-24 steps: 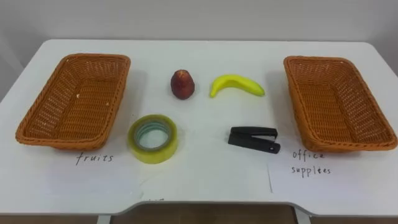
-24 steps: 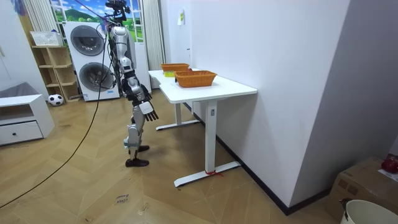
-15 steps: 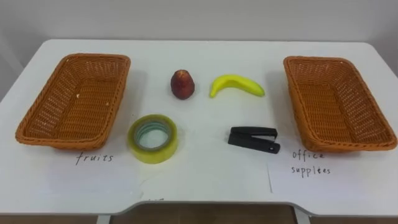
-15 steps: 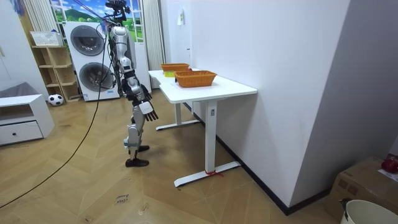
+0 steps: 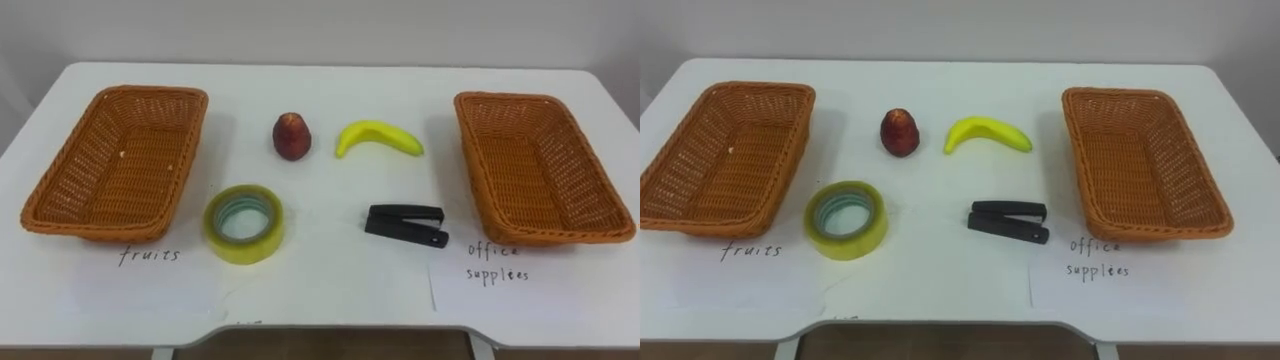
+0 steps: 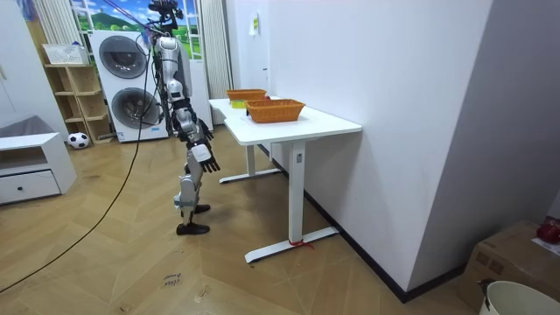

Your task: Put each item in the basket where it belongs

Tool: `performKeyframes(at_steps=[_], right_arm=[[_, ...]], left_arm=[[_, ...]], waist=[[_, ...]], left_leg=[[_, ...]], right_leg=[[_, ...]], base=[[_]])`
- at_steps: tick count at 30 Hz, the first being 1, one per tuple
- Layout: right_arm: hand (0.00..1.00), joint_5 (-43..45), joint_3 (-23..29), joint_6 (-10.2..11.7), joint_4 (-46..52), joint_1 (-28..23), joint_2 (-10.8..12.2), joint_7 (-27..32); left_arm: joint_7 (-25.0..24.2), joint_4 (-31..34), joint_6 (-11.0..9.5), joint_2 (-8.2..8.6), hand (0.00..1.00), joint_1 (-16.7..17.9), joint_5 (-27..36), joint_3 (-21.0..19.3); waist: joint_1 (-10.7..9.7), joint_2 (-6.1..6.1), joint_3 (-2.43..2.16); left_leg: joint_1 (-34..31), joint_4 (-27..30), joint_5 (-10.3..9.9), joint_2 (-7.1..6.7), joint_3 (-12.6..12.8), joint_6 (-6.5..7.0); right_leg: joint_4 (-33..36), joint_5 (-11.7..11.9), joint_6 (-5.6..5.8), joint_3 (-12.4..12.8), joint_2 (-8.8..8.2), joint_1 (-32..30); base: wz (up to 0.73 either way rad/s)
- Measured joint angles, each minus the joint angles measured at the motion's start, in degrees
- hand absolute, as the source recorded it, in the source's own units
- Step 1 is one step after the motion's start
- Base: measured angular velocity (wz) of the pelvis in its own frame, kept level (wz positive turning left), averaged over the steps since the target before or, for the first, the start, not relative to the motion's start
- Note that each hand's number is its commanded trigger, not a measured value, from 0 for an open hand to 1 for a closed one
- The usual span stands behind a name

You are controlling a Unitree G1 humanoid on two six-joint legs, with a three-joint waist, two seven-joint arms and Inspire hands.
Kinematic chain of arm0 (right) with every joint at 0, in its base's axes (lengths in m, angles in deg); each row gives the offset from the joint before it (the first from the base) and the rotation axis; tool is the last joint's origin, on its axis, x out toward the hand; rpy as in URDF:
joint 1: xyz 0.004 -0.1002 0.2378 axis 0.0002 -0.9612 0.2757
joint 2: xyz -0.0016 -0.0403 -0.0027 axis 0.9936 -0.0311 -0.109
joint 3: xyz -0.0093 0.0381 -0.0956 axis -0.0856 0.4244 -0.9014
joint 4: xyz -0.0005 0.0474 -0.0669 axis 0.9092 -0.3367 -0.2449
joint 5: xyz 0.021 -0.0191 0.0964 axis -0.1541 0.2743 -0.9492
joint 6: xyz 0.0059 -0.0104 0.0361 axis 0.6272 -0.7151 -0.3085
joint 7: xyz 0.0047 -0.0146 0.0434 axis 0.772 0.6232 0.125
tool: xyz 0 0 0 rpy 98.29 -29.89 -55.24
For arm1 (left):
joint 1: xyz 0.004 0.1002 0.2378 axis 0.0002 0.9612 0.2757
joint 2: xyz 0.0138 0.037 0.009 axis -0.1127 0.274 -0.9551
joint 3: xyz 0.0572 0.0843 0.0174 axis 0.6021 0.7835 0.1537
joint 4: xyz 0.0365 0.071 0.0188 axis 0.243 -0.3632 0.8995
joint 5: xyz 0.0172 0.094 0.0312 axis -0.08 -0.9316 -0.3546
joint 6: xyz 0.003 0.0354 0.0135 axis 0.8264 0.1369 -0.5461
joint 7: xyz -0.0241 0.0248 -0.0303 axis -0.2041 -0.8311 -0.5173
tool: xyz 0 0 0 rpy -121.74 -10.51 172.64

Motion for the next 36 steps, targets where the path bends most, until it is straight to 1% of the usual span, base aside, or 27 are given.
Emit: performKeyframes(at_steps=[3,4,6,7,8,10,11,12,13,14,15,16,17,19,20,21,23,24,25,26,27,28,29,30,32,34,36], right_arm=[[0.00,-1.8,2.4,0.0,0.1,-1.7,0.0,1.8],[0.00,-3.0,3.1,0.0,0.0,-2.2,0.0,2.5],[0.00,-3.8,5.0,-0.1,0.0,-2.3,0.0,3.6],[0.00,-4.0,6.9,-0.2,-0.1,-2.6,0.0,4.1],[0.00,-5.5,8.9,-0.2,0.3,-3.1,-0.1,5.0],[0.00,-7.9,10.9,-0.1,0.6,-3.9,-0.3,6.4],[0.00,-8.7,12.0,-0.2,1.0,-4.2,-0.4,7.2],[0.00,-9.2,12.7,-0.2,1.5,-4.5,-0.4,7.6],[0.00,-10.5,14.0,-0.3,2.6,-5.1,-0.4,8.2],[0.00,-10.7,16.1,-0.3,2.9,-5.3,-0.5,8.6],[0.00,-10.7,17.5,-0.5,3.1,-5.3,-0.6,9.0],[0.00,-10.6,19.7,-1.0,4.7,-5.6,-0.9,10.4],[0.00,-10.6,20.4,-1.0,5.8,-5.6,-1.1,11.3],[0.00,-10.8,21.9,-0.7,9.1,-5.1,-2.6,14.3],[0.00,-11.1,22.5,-0.2,10.2,-4.9,-3.0,16.0],[0.00,-11.5,23.0,-0.3,11.1,-4.4,-3.1,17.0],[0.00,-13.2,25.0,-0.2,16.9,-4.8,-3.2,20.7],[0.00,-13.1,25.9,-0.2,18.2,-4.6,-3.2,21.7],[0.00,-12.9,27.7,-0.1,20.3,-4.3,-3.2,23.8],[0.00,-12.8,29.0,-0.2,23.7,-4.4,-3.3,26.2],[0.00,-12.8,29.5,-0.2,26.0,-4.6,-3.3,27.7],[0.00,-12.8,30.6,0.0,31.2,-5.2,-3.3,30.2],[0.00,-12.9,30.8,0.9,35.6,-6.1,-3.7,32.6],[0.00,-12.8,30.8,1.3,37.3,-6.3,-3.9,33.9],[0.00,-12.6,31.2,2.5,43.2,-5.9,-4.5,38.7],[0.00,-12.4,31.2,3.4,46.1,-5.9,-5.0,41.5],[0.00,-11.9,31.3,3.8,48.7,-5.6,-5.2,43.8]], left_arm=[[0.3,0.0,0.0,-0.11,0.00,0.3,0.0,-1.1],[1.0,0.0,0.0,-0.23,0.00,0.3,0.0,-1.1],[1.7,-0.1,0.0,-0.33,0.00,0.4,0.0,-1.8],[2.1,-0.1,0.0,-0.44,0.00,0.5,0.0,-2.5],[2.1,-0.1,0.0,-0.53,0.00,0.6,0.0,-3.3],[2.2,-0.1,0.0,-0.66,0.00,1.1,0.0,-4.5],[2.2,-0.1,0.0,-0.96,0.00,1.3,0.0,-4.7],[2.2,0.0,0.0,-1.16,0.00,1.5,-0.1,-4.8],[2.2,0.0,0.1,-1.33,0.00,1.6,-0.2,-6.1],[2.4,0.0,0.2,-1.34,0.00,1.7,-0.7,-7.9],[2.5,0.0,0.2,-1.37,0.00,1.9,-0.7,-8.6],[2.9,0.0,0.3,-1.42,0.00,2.1,-0.7,-9.8],[3.3,0.0,0.4,-1.48,0.00,2.2,-0.7,-10.1],[4.1,0.0,0.4,-1.97,0.00,2.3,-0.6,-10.4],[4.5,0.0,0.4,-2.12,0.00,2.4,-0.6,-10.6],[4.7,0.0,0.5,-2.18,0.00,2.5,-0.6,-10.5],[4.7,0.1,0.8,-2.18,0.00,2.7,-0.6,-10.6],[4.9,0.3,0.9,-2.18,0.00,2.8,-0.6,-10.7],[5.0,0.9,1.1,-2.18,0.00,3.2,-0.6,-10.8],[5.0,2.1,1.1,-2.18,0.00,3.9,-0.6,-10.9],[5.0,2.7,1.1,-2.18,0.00,4.3,-0.6,-10.9],[5.1,4.0,1.1,-2.21,0.00,5.0,-0.6,-10.9],[5.7,4.9,1.1,-2.35,0.00,5.2,-0.5,-10.9],[6.2,5.1,1.1,-2.38,0.00,5.2,-0.5,-10.9],[6.9,5.1,1.3,-2.36,0.00,5.1,-0.5,-10.7],[6.9,5.1,1.5,-2.35,0.00,5.2,-0.5,-10.1],[6.6,5.3,1.6,-2.32,0.00,5.4,-0.1,-9.3]], waist=[[-0.2,-0.37,-0.03],[-0.4,-0.42,0.00],[-1.2,-0.64,-0.10],[-1.8,-0.79,-0.10],[-1.8,-0.89,-0.10],[-2.2,-1.13,-0.01],[-2.7,-1.28,-0.09],[-2.7,-1.37,-0.11],[-2.9,-1.47,-0.05],[-3.3,-1.52,-0.03],[-3.4,-1.74,0.07],[-3.4,-1.73,0.13],[-3.5,-1.71,0.12],[-3.6,-1.53,0.10],[-4.3,-1.72,0.00],[-4.6,-2.03,-0.17],[-5.1,-2.33,-0.31],[-5.2,-2.42,-0.37],[-5.9,-2.58,-0.45],[-6.1,-2.89,-0.58],[-6.2,-2.92,-0.56],[-6.4,-2.91,-0.55],[-6.4,-3.03,-0.50],[-6.4,-3.04,-0.43],[-6.4,-3.20,-0.35],[-6.3,-3.30,-0.27],[-6.4,-3.26,-0.30]], left_leg=[[0.1,0.0,0.0,0.03,0.3,0.00],[0.0,0.0,0.0,0.03,0.3,0.01],[0.1,0.0,0.0,0.04,0.3,0.01],[0.2,0.0,0.0,0.04,0.5,0.01],[0.3,-0.1,0.0,0.06,0.8,0.01],[0.8,-0.5,0.0,0.05,1.0,0.01],[1.1,-0.5,0.0,0.09,0.9,-0.01],[1.2,-0.5,-0.1,0.13,0.9,-0.02],[1.3,-0.5,-0.1,0.17,0.9,-0.04],[1.6,-0.4,-0.1,0.18,1.1,-0.05],[1.7,-0.5,-0.1,0.18,1.1,-0.06],[1.7,-0.5,-0.1,0.14,1.2,-0.05],[1.7,-0.5,-0.1,0.12,1.4,-0.05],[1.6,-0.5,-0.1,0.28,2.4,-0.05],[1.6,-0.4,-0.1,0.27,2.4,-0.05],[1.6,-0.4,-0.1,0.27,2.4,-0.05],[1.6,-0.4,-0.1,0.25,2.6,-0.03],[1.6,-0.4,-0.1,0.18,2.6,-0.02],[1.5,-0.3,0.0,0.11,2.6,-0.01],[1.5,-0.3,0.0,0.03,2.6,0.00],[1.5,-0.3,0.0,0.00,2.7,0.00],[1.5,-0.3,0.0,-0.01,2.8,0.02],[1.5,-0.4,0.0,-0.01,2.9,0.02],[1.5,-0.4,0.0,-0.01,2.9,0.02],[1.6,-0.8,0.0,0.05,2.8,0.01],[1.5,-0.9,0.0,0.09,2.8,0.00],[1.4,-1.3,0.0,0.10,2.7,-0.01]], right_leg=[[0.0,0.0,0.00,0.4,0.00,-0.1],[0.0,0.0,0.00,0.4,-0.01,-0.1],[0.0,0.0,0.00,0.5,-0.01,-0.1],[0.0,0.0,0.00,1.1,0.02,0.0],[0.1,0.0,0.00,1.3,0.06,0.3],[0.1,0.0,0.00,1.5,0.06,0.7],[0.1,0.0,0.00,1.8,0.09,0.9],[0.1,0.0,0.00,2.1,0.11,0.9],[0.0,0.0,0.00,2.7,0.15,0.8],[0.0,0.0,0.00,2.8,0.17,0.8],[0.1,0.0,0.00,2.9,0.19,0.8],[0.3,0.0,0.00,3.0,0.18,0.7],[0.4,0.0,0.00,3.1,0.18,0.6],[1.0,0.0,0.00,3.8,0.22,-0.2],[1.0,0.0,0.00,3.9,0.22,-0.2],[1.0,0.0,0.00,3.9,0.22,-0.2],[0.9,0.0,0.01,4.0,0.15,-0.3],[0.9,0.0,0.02,4.1,0.14,-0.3],[0.9,-0.1,0.07,4.1,0.10,-0.3],[1.0,-0.2,0.15,4.2,0.04,-0.4],[1.0,-0.3,0.18,4.3,0.04,-0.5],[0.9,-0.3,0.19,4.4,0.04,-0.6],[0.9,-0.3,0.19,4.4,0.06,-0.7],[0.9,-0.3,0.19,4.4,0.07,-0.7],[1.0,-0.3,0.20,4.5,0.16,-0.7],[1.0,-0.3,0.20,4.5,0.23,-0.9],[1.0,-0.3,0.19,4.4,0.24,-1.1]], base=[[-0.05],[0.00],[-0.02],[-0.07],[-0.10],[-0.04],[0.00],[0.00],[-0.06],[-0.08],[-0.09],[-0.08],[-0.17],[-0.21],[-0.10],[0.00],[-0.04],[0.00],[0.00],[0.00],[-0.04],[-0.04],[-0.03],[0.00],[0.00],[0.00],[0.00]])
